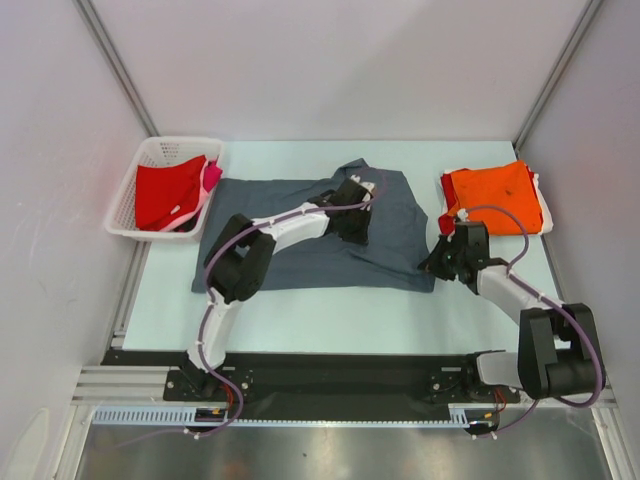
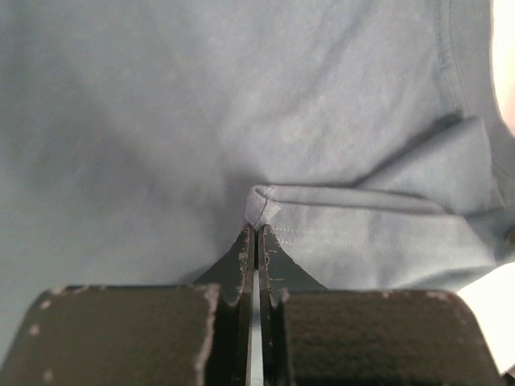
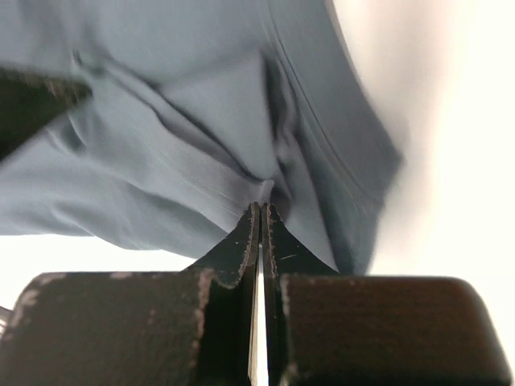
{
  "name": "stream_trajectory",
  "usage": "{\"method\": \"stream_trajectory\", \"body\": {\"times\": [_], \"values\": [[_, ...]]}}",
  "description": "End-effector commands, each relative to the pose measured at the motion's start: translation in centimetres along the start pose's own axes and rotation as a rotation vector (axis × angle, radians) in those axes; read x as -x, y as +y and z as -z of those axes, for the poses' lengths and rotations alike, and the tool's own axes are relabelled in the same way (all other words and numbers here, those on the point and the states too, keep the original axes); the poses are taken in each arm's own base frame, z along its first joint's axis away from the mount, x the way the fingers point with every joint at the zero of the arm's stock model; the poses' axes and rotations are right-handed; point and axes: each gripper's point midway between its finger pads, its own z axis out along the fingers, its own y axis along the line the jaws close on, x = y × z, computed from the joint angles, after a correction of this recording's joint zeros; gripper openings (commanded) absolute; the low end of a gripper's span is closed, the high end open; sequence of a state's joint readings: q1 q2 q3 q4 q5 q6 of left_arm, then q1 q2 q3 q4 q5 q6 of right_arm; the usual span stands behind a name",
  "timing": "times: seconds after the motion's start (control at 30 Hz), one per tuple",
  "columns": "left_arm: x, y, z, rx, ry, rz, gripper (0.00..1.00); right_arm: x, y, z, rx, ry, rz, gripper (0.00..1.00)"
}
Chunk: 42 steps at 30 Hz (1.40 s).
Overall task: Fold and stack the t-shirts
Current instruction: Fold the tshirt
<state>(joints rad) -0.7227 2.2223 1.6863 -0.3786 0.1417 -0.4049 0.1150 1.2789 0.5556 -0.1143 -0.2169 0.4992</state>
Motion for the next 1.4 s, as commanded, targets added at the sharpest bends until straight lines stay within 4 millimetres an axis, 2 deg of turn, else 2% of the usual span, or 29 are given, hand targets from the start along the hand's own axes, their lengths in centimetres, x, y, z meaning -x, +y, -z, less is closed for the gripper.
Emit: {"method": "stream_trajectory", "body": {"times": [0.0,0.03,0.13,0.17,0.2,0.27,0.3,0.4,0.47,0.5,0.57,0.63,0.67,0.73,0.8,0.93,1.0,1.23,1.37], "values": [[5.1,-0.5,4.7,-0.044,-0.198,0.052,0.0,4.3,2.6,0.0,0.041,-0.078,0.011,0.0],[6.1,-0.2,5.9,-0.05,-0.234,0.066,0.0,4.6,2.7,-0.6,0.034,-0.068,0.011,0.0],[6.3,0.8,6.6,-0.049,-0.276,0.096,0.0,7.2,4.0,-1.1,0.046,-0.093,0.017,0.0],[6.4,0.9,6.8,-0.052,-0.285,0.101,0.0,7.3,3.9,-1.8,0.036,-0.076,0.016,0.0],[6.3,1.3,6.7,-0.056,-0.294,0.115,0.0,8.7,4.8,-1.9,0.047,-0.095,0.021,0.0],[6.6,1.2,7.2,-0.067,-0.317,0.122,0.0,9.3,4.7,-2.9,0.034,-0.081,0.02,0.0],[6.6,1.4,7.1,-0.07,-0.328,0.132,0.0,10.5,5.3,-2.9,0.041,-0.101,0.026,0.0],[6.9,1.9,7.5,-0.073,-0.366,0.156,0.0,11.5,5.4,-4.1,0.031,-0.09,0.029,0.0],[7.5,2.0,7.7,-0.08,-0.396,0.165,0.0,12.9,6.1,-4.4,0.037,-0.101,0.041,0.0],[7.8,2.1,7.7,-0.081,-0.408,0.171,0.0,13.0,5.8,-5.2,0.027,-0.088,0.038,0.0],[8.0,2.2,7.5,-0.079,-0.418,0.177,0.0,14.2,6.5,-5.3,0.039,-0.101,0.044,0.0],[8.1,2.3,7.1,-0.073,-0.418,0.182,0.0,14.3,6.5,-6.3,0.037,-0.085,0.048,0.0],[8.0,2.6,7.0,-0.061,-0.419,0.188,0.0,15.0,6.9,-6.4,0.047,-0.095,0.057,0.0],[8.0,3.1,7.1,-0.041,-0.432,0.203,0.0,15.2,6.8,-7.2,0.04,-0.082,0.062,0.0],[7.8,3.6,7.1,-0.025,-0.457,0.216,0.0,16.1,7.2,-7.3,0.048,-0.09,0.07,0.0],[7.7,4.0,7.2,-0.012,-0.476,0.25,0.0,16.3,7.6,-8.5,0.066,-0.069,0.071,0.0],[7.8,4.7,7.3,0.018,-0.497,0.27,0.0,16.7,7.9,-8.5,0.073,-0.075,0.073,0.0],[7.9,5.2,7.5,0.031,-0.524,0.295,0.0,17.7,8.5,-8.1,0.043,-0.099,0.107,0.0],[7.8,5.4,6.9,0.029,-0.515,0.308,0.0,18.3,9.1,-8.2,0.049,-0.106,0.114,0.0]]}}
